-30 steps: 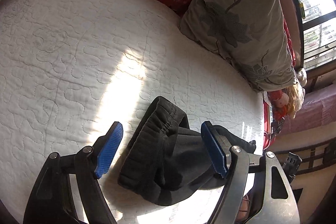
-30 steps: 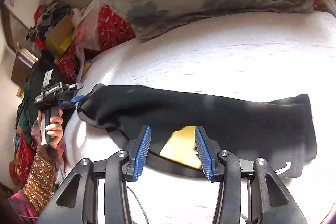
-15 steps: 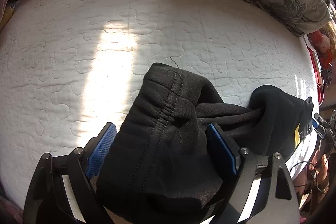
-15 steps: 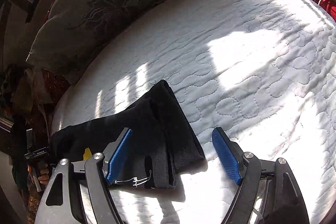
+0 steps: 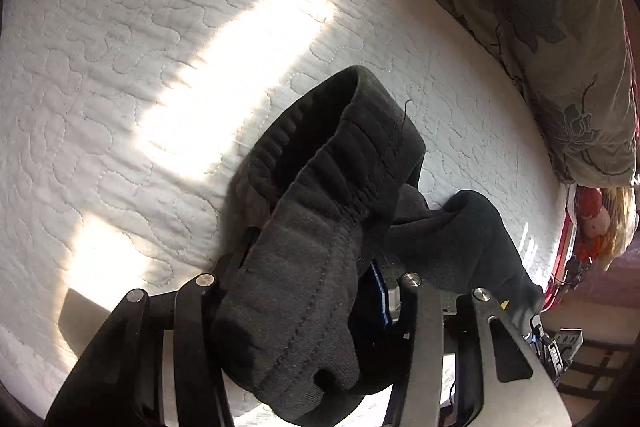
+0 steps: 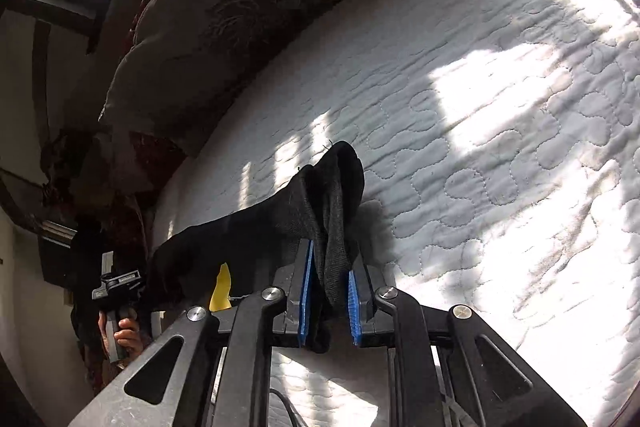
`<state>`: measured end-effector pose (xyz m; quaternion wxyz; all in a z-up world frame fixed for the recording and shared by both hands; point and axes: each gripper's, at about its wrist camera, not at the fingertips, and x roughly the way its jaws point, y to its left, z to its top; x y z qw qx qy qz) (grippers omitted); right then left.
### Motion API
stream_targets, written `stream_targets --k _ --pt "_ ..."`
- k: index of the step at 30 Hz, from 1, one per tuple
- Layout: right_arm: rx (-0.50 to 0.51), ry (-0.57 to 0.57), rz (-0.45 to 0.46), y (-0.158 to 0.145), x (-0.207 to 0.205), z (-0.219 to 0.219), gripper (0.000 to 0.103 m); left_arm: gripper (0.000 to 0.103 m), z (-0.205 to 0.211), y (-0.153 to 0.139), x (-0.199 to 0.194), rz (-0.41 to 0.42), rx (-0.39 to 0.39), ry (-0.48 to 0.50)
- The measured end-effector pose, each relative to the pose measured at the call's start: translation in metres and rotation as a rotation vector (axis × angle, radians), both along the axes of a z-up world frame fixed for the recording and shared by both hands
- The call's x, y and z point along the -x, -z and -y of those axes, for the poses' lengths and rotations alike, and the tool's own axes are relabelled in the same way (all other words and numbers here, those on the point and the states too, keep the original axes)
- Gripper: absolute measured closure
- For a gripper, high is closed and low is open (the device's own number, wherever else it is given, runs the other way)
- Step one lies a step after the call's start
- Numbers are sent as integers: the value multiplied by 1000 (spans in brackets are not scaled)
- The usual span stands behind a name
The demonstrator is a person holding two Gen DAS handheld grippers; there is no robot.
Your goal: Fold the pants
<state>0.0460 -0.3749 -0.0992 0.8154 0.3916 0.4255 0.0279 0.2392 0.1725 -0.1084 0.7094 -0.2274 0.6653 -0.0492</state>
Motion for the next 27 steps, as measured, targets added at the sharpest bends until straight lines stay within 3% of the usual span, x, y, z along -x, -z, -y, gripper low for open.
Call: stream_targets --k 2,6,9,11,12,14,17,18,19,20,22,24,27 --pt "-82 2 -13 6 1 17 89 59 -1 2 9 -25 3 -28" --pt "-114 -36 -129 36 -9 24 84 58 -9 1 6 -38 30 -104" --pt "-41 -79 -74 41 -15 9 75 50 -16 2 -2 -42 61 -158" --pt "-18 -68 -26 40 -8 6 70 32 -16 2 -5 -41 92 -174" --pt "4 -66 -6 40 -7 3 68 27 -13 2 -9 -33 101 -173" --pt "61 -70 15 38 -4 -3 66 19 -5 -1 -11 -19 76 -162" --pt "181 -112 -45 25 -8 -15 65 19 19 -3 -16 6 -22 -91" --pt "242 -142 -73 20 -8 -21 69 21 24 -4 -16 14 -56 -69" --pt "321 -180 -90 16 -13 -31 74 36 26 -6 -14 19 -72 -67" --pt "420 -222 -105 12 -16 -41 86 54 25 -6 -12 13 -70 -71" --pt "555 -293 -113 6 -19 -52 88 74 16 -7 -4 -8 -22 -99" --pt "651 -331 -120 0 -17 -55 88 83 8 -5 3 -42 38 -144" --pt "763 -359 -133 -8 -13 -57 100 85 4 -5 23 -81 105 -188"
